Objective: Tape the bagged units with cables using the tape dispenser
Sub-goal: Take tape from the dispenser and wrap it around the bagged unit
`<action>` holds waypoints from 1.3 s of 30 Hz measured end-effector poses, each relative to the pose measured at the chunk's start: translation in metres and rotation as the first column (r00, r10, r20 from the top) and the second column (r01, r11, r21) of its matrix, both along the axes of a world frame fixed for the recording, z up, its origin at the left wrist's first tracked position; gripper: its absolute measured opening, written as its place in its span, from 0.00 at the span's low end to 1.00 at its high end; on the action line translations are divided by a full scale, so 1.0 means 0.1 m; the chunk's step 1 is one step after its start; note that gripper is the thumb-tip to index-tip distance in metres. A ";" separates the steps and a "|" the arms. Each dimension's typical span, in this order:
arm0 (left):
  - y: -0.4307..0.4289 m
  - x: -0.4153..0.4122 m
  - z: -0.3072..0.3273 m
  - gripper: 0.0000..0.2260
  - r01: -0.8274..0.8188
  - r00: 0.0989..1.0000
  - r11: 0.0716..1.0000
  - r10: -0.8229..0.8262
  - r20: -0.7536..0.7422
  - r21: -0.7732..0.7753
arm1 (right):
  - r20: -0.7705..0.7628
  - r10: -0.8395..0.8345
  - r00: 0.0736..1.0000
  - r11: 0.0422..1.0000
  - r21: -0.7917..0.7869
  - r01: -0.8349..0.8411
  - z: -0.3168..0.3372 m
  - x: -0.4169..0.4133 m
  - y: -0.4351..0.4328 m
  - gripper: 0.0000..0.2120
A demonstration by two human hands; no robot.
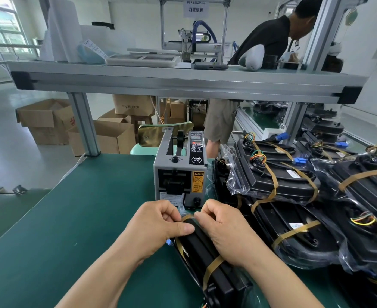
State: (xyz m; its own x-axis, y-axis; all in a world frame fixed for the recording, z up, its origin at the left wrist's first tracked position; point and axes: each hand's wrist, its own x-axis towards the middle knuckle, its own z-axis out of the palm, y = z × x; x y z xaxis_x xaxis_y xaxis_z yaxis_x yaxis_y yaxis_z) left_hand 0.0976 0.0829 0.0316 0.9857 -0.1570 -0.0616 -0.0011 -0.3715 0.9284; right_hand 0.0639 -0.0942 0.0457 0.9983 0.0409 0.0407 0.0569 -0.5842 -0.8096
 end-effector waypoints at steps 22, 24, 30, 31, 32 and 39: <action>0.20 -0.08 -0.17 0.31 0.111 0.988 0.987 -0.122 0.095 0.113 | -0.189 0.201 0.961 0.882 -0.393 -0.261 0.32 -0.01 0.02 0.12; 0.33 -0.11 -0.15 0.43 0.328 0.945 0.944 -0.328 -0.013 0.044 | -0.217 0.316 0.923 0.875 -0.308 -0.372 0.36 -0.04 0.00 0.10; 0.57 -0.18 -0.06 0.19 0.345 0.938 0.920 -0.341 0.051 -0.184 | -0.197 0.454 0.869 0.851 -0.193 -0.489 0.42 0.02 0.13 0.11; 0.62 -0.17 -0.04 0.16 0.294 0.956 0.941 -0.288 0.056 -0.168 | -0.197 0.463 0.864 0.846 -0.191 -0.497 0.43 0.06 0.20 0.11; 0.67 -0.16 -0.01 0.15 0.248 0.969 0.955 -0.241 0.058 -0.165 | -0.186 0.466 0.865 0.844 -0.199 -0.498 0.43 0.09 0.27 0.12; 1.45 0.17 0.16 0.08 -0.231 0.966 0.962 0.245 0.086 -0.148 | 0.224 0.135 0.965 0.979 -0.180 -0.095 0.28 0.41 0.71 0.24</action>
